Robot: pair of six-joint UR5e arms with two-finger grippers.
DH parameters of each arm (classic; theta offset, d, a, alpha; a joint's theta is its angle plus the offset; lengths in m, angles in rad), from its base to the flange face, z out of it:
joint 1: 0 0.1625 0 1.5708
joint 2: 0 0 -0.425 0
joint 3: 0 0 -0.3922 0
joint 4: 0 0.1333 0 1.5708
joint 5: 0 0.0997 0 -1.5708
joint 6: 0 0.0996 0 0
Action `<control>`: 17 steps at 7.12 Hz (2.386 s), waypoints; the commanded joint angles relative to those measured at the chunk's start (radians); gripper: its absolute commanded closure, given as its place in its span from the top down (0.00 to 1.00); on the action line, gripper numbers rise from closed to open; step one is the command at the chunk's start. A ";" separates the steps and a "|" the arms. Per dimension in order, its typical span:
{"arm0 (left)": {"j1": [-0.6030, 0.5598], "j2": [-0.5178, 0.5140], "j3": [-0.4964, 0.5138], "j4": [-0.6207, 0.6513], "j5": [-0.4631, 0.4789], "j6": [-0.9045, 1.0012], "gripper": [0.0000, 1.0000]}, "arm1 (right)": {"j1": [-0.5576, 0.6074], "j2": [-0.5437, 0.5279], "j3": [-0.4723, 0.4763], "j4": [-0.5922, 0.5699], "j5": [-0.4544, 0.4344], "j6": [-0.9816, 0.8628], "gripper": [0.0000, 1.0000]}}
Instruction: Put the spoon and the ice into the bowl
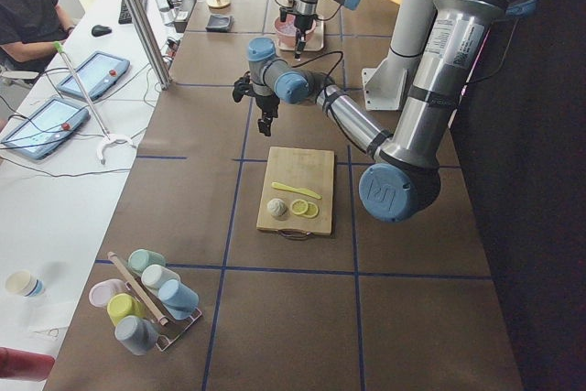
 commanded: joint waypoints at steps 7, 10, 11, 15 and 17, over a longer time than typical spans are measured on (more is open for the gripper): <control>-0.031 0.055 -0.013 0.000 0.001 0.050 0.93 | 0.077 -0.098 0.073 -0.004 0.062 0.002 1.00; -0.133 0.163 -0.012 0.000 -0.003 0.257 1.00 | 0.409 -0.346 0.122 -0.013 0.390 -0.349 1.00; -0.196 0.193 -0.009 0.003 -0.005 0.337 1.00 | 0.533 -0.441 0.119 -0.014 0.460 -0.525 1.00; -0.460 0.261 0.129 0.015 -0.181 0.692 1.00 | 0.929 -0.536 0.016 -0.323 0.554 -1.271 1.00; -0.544 0.266 0.213 0.017 -0.187 0.761 1.00 | 1.094 -0.577 -0.132 -0.320 0.602 -1.497 1.00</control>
